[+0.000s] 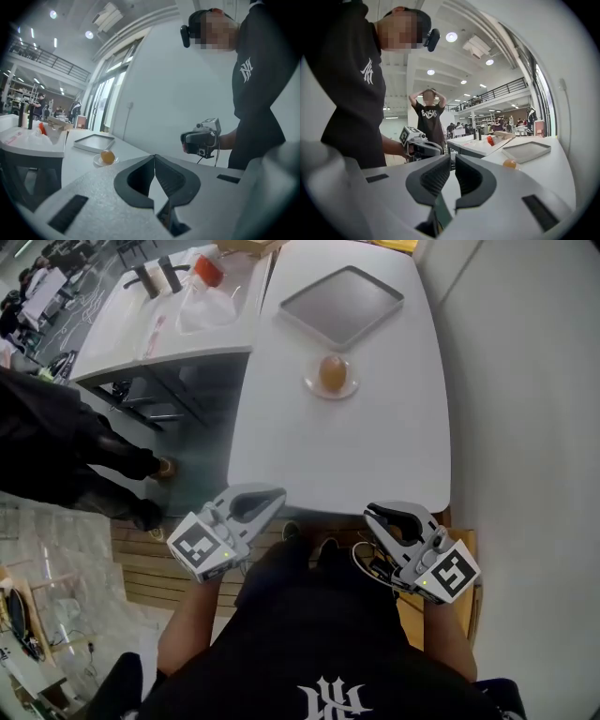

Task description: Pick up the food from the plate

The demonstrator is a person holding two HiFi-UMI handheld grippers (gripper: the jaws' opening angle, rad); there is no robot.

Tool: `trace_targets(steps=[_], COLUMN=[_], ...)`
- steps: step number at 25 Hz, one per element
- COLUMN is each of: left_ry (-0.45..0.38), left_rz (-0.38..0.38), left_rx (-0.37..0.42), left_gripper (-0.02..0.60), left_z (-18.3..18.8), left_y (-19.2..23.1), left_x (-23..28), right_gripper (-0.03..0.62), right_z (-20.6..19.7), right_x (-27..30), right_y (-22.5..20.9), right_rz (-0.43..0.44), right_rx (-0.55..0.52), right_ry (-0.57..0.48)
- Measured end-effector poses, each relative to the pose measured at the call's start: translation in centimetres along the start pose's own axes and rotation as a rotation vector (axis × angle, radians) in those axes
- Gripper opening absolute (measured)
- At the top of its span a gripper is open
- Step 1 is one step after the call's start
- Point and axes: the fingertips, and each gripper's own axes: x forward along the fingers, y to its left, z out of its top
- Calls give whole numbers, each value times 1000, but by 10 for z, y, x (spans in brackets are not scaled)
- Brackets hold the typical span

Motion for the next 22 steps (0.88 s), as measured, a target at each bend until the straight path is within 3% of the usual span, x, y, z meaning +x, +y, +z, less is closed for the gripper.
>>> trace_targets(steps=[8, 11, 16, 22], left_ry=[42, 54, 62, 108], left_rz=[-28, -34, -30, 10], left_rx=[42, 56, 49, 30], left_gripper=[3, 3, 3, 3], left_z=[2, 3, 14, 15], left_y=[62, 66, 89, 153], left_x=[-3, 0, 17, 54], right_gripper=[17, 107, 161, 229], right_z=[13, 20, 31, 13], right_x=[55, 57, 78, 123], right_y=[-26, -37, -74, -157], right_rz=[-77, -114, -126, -106], right_rx=[18, -12, -42, 21], right_ry=[19, 32, 2, 9])
